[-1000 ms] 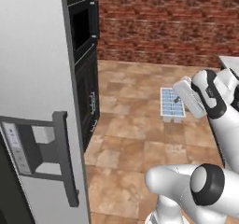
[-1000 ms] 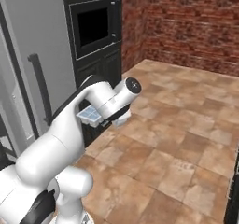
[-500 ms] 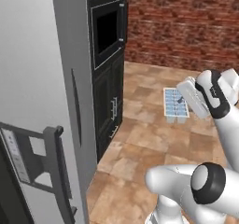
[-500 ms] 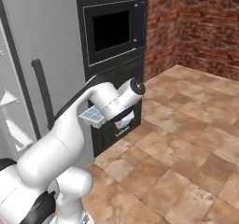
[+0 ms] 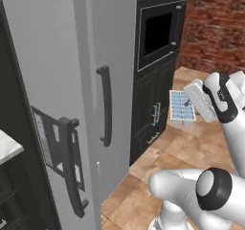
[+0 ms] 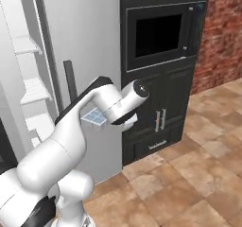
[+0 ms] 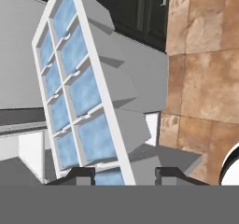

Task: The ice cube tray has been filled with water. Take the tray and place it in the freezer to make ice. Close the freezer door after placing the tray.

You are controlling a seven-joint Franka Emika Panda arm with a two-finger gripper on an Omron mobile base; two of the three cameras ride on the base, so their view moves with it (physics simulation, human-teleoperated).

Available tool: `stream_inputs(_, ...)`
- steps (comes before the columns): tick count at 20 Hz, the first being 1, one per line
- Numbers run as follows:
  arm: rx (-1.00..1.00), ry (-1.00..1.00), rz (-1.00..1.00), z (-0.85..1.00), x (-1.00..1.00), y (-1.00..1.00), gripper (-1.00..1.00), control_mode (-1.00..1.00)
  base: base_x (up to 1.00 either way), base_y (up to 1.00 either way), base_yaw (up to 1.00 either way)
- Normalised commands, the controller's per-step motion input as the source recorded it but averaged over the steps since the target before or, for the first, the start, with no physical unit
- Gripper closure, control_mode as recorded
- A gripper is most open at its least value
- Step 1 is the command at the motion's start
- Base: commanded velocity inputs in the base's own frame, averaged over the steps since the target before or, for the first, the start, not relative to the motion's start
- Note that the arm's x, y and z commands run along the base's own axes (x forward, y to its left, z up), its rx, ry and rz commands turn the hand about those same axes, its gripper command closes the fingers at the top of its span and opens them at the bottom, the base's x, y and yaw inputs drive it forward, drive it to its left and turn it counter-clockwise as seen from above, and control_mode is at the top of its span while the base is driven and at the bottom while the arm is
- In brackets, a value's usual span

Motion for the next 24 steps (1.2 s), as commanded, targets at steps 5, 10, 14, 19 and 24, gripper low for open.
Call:
stream_inputs(5, 0.00, 0.00, 0.00, 0.00, 0.00, 0.00, 1.00, 1.00, 0.40, -0.54, 0.56)
stream_inputs(10, 0.00, 0.00, 0.00, 0.00, 0.00, 0.00, 1.00, 1.00, 0.36, -0.57, 0.54)
stream_inputs(14, 0.00, 0.00, 0.00, 0.00, 0.00, 0.00, 1.00, 1.00, 0.30, -0.36, 0.52)
stream_inputs(19, 0.00, 0.00, 0.00, 0.00, 0.00, 0.00, 1.00, 1.00, 0.10, -0.13, 0.51)
stream_inputs(24, 0.00, 0.00, 0.00, 0.00, 0.00, 0.00, 1.00, 1.00, 0.00, -0.06, 0.51)
